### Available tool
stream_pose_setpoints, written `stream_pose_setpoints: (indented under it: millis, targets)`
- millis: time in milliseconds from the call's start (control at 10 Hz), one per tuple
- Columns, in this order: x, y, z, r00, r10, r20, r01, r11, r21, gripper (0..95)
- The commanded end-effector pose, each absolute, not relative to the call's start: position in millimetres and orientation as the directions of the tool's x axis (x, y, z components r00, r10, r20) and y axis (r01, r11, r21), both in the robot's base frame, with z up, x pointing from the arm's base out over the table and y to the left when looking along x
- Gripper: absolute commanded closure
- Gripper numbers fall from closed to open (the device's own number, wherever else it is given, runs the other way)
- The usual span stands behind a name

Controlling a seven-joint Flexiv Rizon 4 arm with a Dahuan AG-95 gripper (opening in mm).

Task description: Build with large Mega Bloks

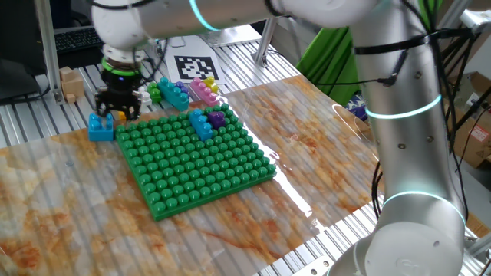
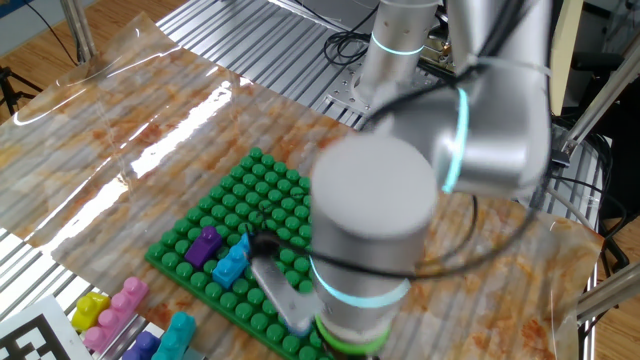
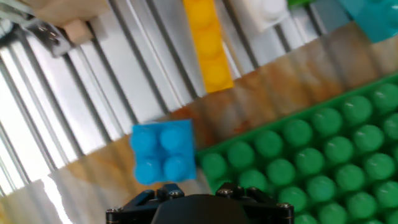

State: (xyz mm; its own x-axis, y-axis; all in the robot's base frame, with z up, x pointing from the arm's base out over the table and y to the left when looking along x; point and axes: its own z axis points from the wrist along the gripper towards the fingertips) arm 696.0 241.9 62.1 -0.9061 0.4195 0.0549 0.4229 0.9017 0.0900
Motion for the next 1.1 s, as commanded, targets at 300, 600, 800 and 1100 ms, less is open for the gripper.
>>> stream_pose_setpoints:
  millis: [300,600,800,1100]
  targets:
    - [714.8,252.2,57.5,-0.893,0.449,0.039,0.451,0.888,0.089,19.0]
    - [725.3,257.2,49.3,-0.891,0.454,0.02,0.453,0.886,0.093,19.0]
    - [729.1,259.8,44.2,-0.889,0.458,0.01,0.457,0.885,0.095,19.0]
    - [736.9,261.5,37.1,-0.89,0.455,-0.003,0.453,0.887,0.087,19.0]
